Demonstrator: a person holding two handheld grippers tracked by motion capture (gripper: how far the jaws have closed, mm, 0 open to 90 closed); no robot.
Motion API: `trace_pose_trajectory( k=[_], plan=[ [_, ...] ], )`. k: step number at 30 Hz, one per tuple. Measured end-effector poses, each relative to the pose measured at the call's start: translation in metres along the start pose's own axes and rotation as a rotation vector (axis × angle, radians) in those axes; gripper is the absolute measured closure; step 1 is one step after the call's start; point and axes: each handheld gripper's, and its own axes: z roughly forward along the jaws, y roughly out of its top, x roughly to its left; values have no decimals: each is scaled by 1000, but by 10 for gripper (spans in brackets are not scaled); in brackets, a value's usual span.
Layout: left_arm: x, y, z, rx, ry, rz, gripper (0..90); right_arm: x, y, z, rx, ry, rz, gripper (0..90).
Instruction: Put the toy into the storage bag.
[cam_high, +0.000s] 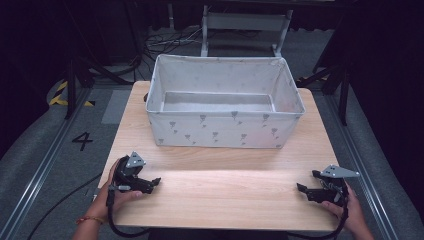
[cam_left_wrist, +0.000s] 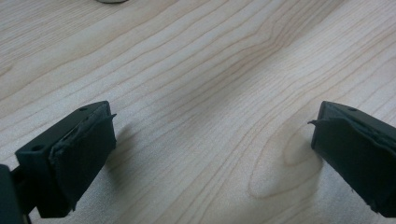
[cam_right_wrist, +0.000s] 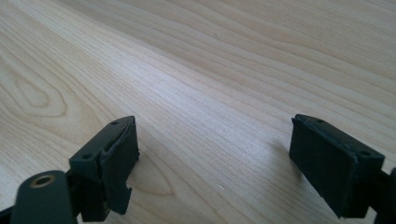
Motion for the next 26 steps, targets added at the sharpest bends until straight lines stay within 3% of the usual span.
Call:
trace_pose_trajectory(
  k=[26],
  plan=[
    [1, 1, 0, 4, 2, 7, 2, 0, 0, 0, 1, -2, 0, 156]
  ],
)
